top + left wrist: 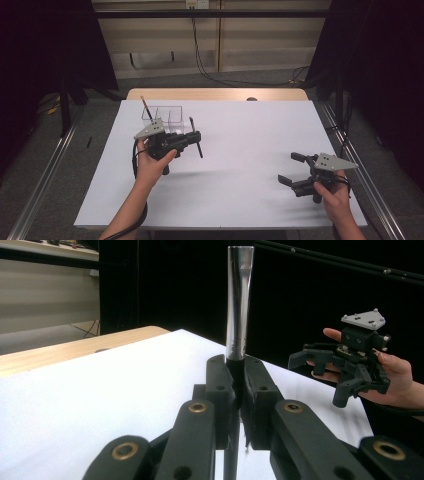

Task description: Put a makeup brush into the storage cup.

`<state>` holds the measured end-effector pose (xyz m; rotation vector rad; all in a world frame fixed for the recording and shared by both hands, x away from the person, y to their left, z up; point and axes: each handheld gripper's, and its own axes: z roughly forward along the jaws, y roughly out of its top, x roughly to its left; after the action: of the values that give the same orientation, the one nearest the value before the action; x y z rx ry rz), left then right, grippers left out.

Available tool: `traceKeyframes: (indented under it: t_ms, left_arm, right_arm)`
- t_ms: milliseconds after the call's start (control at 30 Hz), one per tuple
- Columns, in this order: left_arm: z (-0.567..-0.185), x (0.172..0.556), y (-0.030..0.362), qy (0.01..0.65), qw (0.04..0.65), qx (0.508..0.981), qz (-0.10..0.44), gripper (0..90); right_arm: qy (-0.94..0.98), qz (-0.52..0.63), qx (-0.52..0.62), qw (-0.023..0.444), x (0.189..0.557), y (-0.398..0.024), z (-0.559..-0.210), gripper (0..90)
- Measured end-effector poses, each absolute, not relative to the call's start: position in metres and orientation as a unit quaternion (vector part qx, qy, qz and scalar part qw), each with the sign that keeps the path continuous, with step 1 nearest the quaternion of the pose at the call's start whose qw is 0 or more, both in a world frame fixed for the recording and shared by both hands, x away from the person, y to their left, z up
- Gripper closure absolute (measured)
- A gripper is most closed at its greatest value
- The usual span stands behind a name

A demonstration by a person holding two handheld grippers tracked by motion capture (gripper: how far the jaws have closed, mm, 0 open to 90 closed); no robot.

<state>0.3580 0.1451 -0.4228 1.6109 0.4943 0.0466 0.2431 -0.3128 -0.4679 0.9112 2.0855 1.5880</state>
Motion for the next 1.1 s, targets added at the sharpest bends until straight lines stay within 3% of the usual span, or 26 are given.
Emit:
traceKeyframes:
  t_ms: [1100]
  left_arm:
    - [-0.405, 0.376, 0.165, 0.250, 0.648, 0.717, 0.050, 83.7]
  right_arm:
    - [0.736, 0.568, 0.318, 0.188, 0.241, -0.314, -0.467, 2.1]
